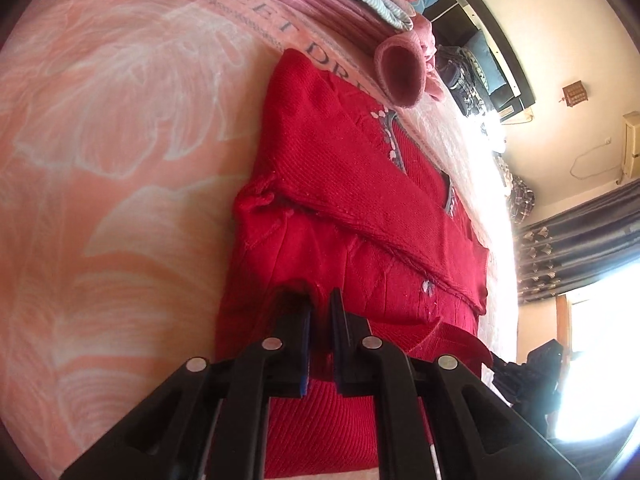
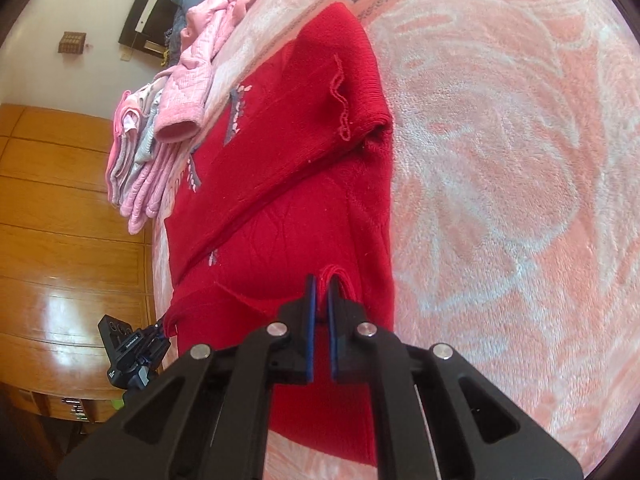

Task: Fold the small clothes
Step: 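Lift the hem with both tools and fold it up toward the collar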

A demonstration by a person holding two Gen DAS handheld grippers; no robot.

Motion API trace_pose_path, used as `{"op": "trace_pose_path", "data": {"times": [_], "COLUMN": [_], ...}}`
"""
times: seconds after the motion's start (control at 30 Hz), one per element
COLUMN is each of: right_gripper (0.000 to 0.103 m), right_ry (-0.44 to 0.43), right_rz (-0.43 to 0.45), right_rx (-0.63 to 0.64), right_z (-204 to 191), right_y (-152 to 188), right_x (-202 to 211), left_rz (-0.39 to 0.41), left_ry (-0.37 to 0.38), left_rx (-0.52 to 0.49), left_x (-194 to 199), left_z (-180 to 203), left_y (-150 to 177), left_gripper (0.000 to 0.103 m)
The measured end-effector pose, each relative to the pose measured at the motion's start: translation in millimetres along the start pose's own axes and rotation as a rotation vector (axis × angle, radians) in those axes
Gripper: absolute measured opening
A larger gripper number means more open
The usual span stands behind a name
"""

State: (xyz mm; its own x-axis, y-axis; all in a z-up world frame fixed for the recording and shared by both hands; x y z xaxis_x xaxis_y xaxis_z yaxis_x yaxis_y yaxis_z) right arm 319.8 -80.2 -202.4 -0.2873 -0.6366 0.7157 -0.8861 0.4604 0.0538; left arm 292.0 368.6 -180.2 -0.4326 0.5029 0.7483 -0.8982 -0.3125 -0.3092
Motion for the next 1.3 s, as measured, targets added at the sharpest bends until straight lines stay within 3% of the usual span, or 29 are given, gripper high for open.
{"op": "trace_pose_path", "data": {"times": [0.17,0.2,0.23,0.33,0.43,0.83,1.07,1.17,1.3], "right_gripper": [0.011,0.021,0.025,0.025,0.025,0.025,0.025,0.025,0.025], "right_ry": [-0.032,-0.038,-0.040,-0.043,-0.045,-0.020,-0.013,-0.007,-0.002], "right_rz": [-0.014,-0.012,0.005,0.038,0.066,0.033,0.023,0.021,0.017], "right_rx": [0.004,-0.002,-0.001,0.028,0.059,0.166,0.187,0.195,0.184], "right_z": [0.8,0.0,-0.9,-7.9,-16.1,-37.0,-32.5,-27.3,-21.5], "right_y": [-6.1,-7.0,-8.6,-12.4,-15.1,-1.1,-2.5,-4.3,-5.6], "right_x": [-1.8,0.3,4.5,16.1,25.7,9.2,8.0,9.8,7.4], "left_rz": [-0.007,0.000,0.023,0.072,0.098,-0.041,-0.062,-0.014,-0.014], "left_ry": [0.143,0.158,0.149,0.148,0.105,-0.089,-0.161,-0.131,-0.147], "left_rx": [0.027,0.019,0.006,0.009,-0.046,-0.412,-0.442,-0.456,-0.486], "left_x": [16.6,24.3,33.4,54.6,61.1,-6.4,-17.3,-4.4,-2.9], "left_z": [-3.2,-3.6,-5.9,-16.5,-15.1,31.3,18.6,25.8,25.5], "left_y": [-10.8,-13.8,-17.9,-29.1,-36.3,-29.1,-28.7,-35.1,-38.7], "left_gripper": [0.012,0.012,0.013,0.016,0.016,0.019,0.021,0.023,0.032]}}
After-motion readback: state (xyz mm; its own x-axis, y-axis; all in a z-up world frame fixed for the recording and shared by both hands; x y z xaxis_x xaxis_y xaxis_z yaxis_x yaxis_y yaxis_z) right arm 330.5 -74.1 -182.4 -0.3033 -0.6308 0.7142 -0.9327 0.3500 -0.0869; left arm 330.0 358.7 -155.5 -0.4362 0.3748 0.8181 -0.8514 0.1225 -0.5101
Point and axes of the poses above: each gripper's, at about its wrist camera, not at the fingertips, and x roughly against the way its jaws point, z to its right, y to its underside, the point moved 8 cm from there along -x, roughly the way its jaws point, and after that the axes turned 12 degrees about -x, right-handed, at the moved point
